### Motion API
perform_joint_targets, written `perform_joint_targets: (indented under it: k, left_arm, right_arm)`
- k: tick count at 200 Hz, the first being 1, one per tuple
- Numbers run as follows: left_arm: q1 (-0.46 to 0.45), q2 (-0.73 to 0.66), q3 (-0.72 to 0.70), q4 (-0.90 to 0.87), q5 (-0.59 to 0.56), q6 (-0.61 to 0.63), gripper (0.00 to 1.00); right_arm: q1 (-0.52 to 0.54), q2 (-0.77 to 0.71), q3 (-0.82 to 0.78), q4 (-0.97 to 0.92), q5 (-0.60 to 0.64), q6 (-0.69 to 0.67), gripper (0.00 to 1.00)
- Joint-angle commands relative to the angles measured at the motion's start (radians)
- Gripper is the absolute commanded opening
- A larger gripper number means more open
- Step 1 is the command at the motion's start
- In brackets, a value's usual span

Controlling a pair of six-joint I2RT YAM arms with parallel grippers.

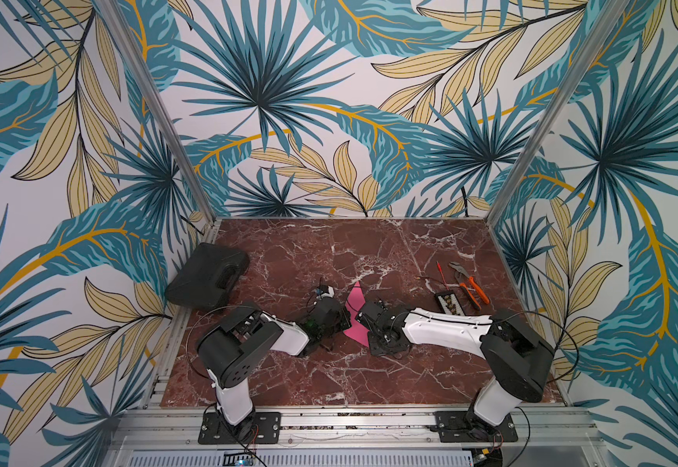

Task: Fold the square paper diagonally
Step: Fold the paper at the center of the board.

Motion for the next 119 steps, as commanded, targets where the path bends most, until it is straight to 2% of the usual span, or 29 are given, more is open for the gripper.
perform_joint_targets:
  k: [1, 119]
  left_arm:
    - [0.005, 0.026, -0.038, -0.122, -0.05, 0.009, 0.0]
    - [0.005, 0.015, -0.037, -0.145, -0.058, 0.035, 0.0]
  right_arm:
    - [0.014, -0.016, -0.036, -0.043, -0.002, 0.027, 0.1]
    - [0.028, -0.051, -0.083, -0.041, 0.004, 0.054, 0.1]
